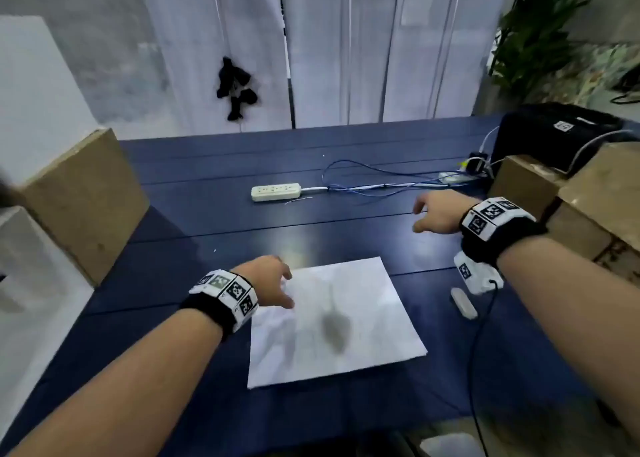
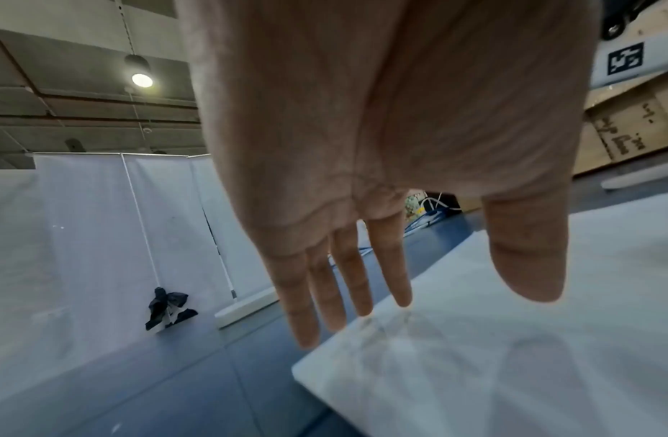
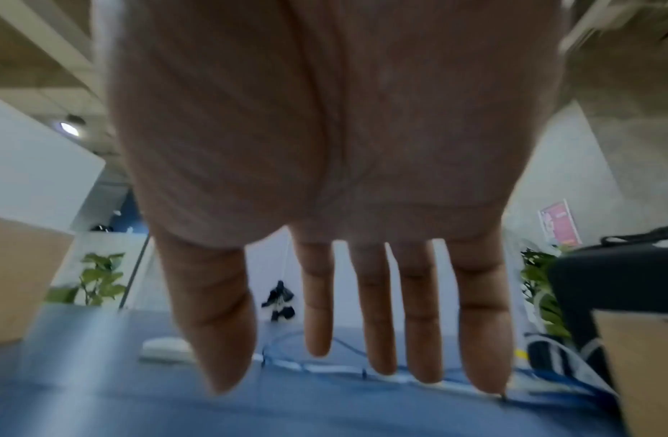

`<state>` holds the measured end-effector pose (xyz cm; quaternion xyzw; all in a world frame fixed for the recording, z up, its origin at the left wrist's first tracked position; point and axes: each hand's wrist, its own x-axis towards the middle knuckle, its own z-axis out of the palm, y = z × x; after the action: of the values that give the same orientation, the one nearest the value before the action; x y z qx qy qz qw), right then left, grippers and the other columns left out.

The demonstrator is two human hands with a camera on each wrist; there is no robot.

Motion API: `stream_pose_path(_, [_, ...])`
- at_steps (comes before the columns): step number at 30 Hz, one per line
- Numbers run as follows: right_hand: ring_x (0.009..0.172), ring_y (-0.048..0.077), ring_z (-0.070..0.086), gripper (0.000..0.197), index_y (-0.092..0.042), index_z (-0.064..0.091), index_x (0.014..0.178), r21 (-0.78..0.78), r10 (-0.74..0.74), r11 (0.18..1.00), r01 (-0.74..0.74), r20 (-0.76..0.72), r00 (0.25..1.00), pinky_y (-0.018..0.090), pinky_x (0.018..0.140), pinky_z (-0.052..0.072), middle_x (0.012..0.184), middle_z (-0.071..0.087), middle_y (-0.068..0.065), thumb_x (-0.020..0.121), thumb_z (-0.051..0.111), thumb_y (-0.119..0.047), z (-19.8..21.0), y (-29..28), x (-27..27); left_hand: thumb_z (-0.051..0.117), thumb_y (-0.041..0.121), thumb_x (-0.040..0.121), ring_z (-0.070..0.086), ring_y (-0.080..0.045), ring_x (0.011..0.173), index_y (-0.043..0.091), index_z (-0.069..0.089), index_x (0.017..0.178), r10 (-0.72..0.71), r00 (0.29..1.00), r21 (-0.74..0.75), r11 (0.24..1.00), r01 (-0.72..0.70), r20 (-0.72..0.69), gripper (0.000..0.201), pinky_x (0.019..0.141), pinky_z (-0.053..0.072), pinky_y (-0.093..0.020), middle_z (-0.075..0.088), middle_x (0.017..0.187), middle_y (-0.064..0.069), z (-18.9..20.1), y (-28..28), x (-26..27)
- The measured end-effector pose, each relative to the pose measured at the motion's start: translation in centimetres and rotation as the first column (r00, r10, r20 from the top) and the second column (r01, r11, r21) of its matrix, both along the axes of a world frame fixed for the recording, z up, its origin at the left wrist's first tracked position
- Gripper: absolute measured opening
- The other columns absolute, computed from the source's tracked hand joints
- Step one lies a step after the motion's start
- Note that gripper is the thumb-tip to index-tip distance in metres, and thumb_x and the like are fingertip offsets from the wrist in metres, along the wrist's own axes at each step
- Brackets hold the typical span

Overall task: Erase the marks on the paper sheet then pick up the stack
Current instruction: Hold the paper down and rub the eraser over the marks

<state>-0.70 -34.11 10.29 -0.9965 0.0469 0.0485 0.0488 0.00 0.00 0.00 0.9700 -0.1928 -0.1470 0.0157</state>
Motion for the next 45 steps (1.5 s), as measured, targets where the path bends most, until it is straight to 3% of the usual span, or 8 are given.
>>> stream_pose_path(9, [0.106, 0.025, 0.067, 0.022, -0.012, 0.063, 0.098, -0.258, -0.239, 0.954, 0.151, -0.353, 0.905, 0.024, 0.073, 0.045, 0.125, 0.068, 0.01, 0.086, 0.072, -0.028, -7.3, -1.2, -8.1, 0.08, 0.047, 0.072, 0.059, -0.019, 0.117, 0.024, 0.064, 0.129, 0.077, 0.996, -0.055, 0.996, -0.074, 0.053, 0.063, 0.095, 0.05, -0.031, 0.061, 0.13, 0.001, -0.2, 0.3, -3.3])
stream_pose_path(13, [0.099, 0.028, 0.07, 0.033, -0.012, 0.05, 0.083, -0.255, -0.184, 0.96, 0.118, -0.253, 0.95, 0.033, 0.084, 0.057, 0.108, 0.072, 0.013, 0.076, 0.075, -0.032, -10.4, -3.3, -7.2, 0.08, 0.05, 0.073, 0.061, -0.019, 0.114, 0.026, 0.063, 0.13, 0.09, 0.995, -0.064, 0.994, -0.087, 0.044, 0.064, 0.095, 0.051, -0.034, 0.062, 0.128, 0.002, -0.1, 0.4, -3.7])
stream_pose_path(17, [0.115, 0.032, 0.063, 0.024, -0.008, 0.06, 0.113, -0.217, -0.177, 0.965, 0.148, -0.121, 0.977, 0.032, 0.087, 0.051, 0.122, 0.066, 0.015, 0.094, 0.058, -0.022, -10.5, -2.9, -7.0, 0.079, 0.051, 0.074, 0.06, -0.019, 0.115, 0.024, 0.063, 0.13, 0.071, 0.996, -0.092, 0.994, -0.066, 0.05, 0.063, 0.094, 0.049, -0.03, 0.061, 0.129, 0.001, -0.7, 1.0, -3.2])
stream_pose_path(19, [0.11, 0.032, 0.066, 0.025, -0.005, 0.068, 0.107, -0.13, -0.171, 0.978, 0.162, -0.058, 0.984, 0.032, 0.089, 0.054, 0.115, 0.071, 0.015, 0.092, 0.06, -0.024, -9.7, -2.0, -6.3, 0.078, 0.051, 0.074, 0.059, -0.02, 0.115, 0.024, 0.063, 0.129, 0.05, 0.997, -0.082, 0.996, -0.046, 0.051, 0.063, 0.094, 0.049, -0.031, 0.06, 0.128, 0.002, -0.8, 1.1, -2.9])
stream_pose_path(28, [0.071, 0.008, 0.064, 0.019, -0.028, 0.065, 0.085, 0.27, 0.324, 0.893, -0.36, 0.168, 0.931, 0.021, 0.065, 0.05, 0.077, 0.071, -0.01, 0.086, 0.068, -0.047, -7.0, 11.7, -2.1, 0.08, 0.056, 0.073, 0.052, -0.019, 0.127, 0.022, 0.055, 0.139, -0.019, 0.999, -0.216, 0.976, 0.028, 0.046, 0.079, 0.099, 0.041, -0.027, 0.057, 0.137, 0.003, 0.0, 3.5, -1.3])
stream_pose_path(31, [0.057, 0.0, 0.058, 0.012, -0.024, 0.067, 0.092, 0.282, 0.479, 0.83, -0.482, 0.084, 0.874, 0.012, 0.051, 0.046, 0.075, 0.067, -0.009, 0.086, 0.071, -0.034, -7.4, 15.3, -0.6, 0.076, 0.07, 0.07, 0.025, -0.018, 0.149, 0.019, 0.035, 0.154, -0.06, 0.998, -0.105, 0.992, 0.063, 0.035, 0.106, 0.117, 0.029, -0.035, 0.03, 0.161, 0.001, 0.0, 5.1, -0.9])
stream_pose_path(36, [0.061, 0.008, 0.061, 0.012, -0.023, 0.071, 0.096, 0.232, 0.592, 0.783, -0.577, 0.003, 0.806, 0.034, 0.069, 0.059, 0.074, 0.067, -0.008, 0.086, 0.071, -0.029, -8.9, 18.8, 1.8, 0.069, 0.076, 0.071, -0.004, -0.019, 0.154, 0.017, 0.001, 0.161, -0.095, 0.989, 0.041, 0.994, 0.1, -0.115, 0.127, 0.124, 0.009, -0.053, -0.005, 0.168, 0.0, -2.0, 6.4, -0.2])
stream_pose_path(45, [0.096, 0.021, 0.066, 0.035, -0.019, 0.074, 0.113, 0.161, 0.668, 0.737, -0.656, -0.027, 0.744, 0.033, 0.087, 0.053, 0.103, 0.075, 0.001, 0.079, 0.067, -0.016, -10.4, 20.9, 3.3, 0.059, 0.083, 0.072, -0.013, -0.018, 0.153, 0.021, -0.01, 0.159, -0.122, 0.979, 0.057, 0.989, 0.133, -0.163, 0.128, 0.119, 0.004, -0.065, -0.016, 0.166, 0.004, -3.3, 7.0, 0.5])
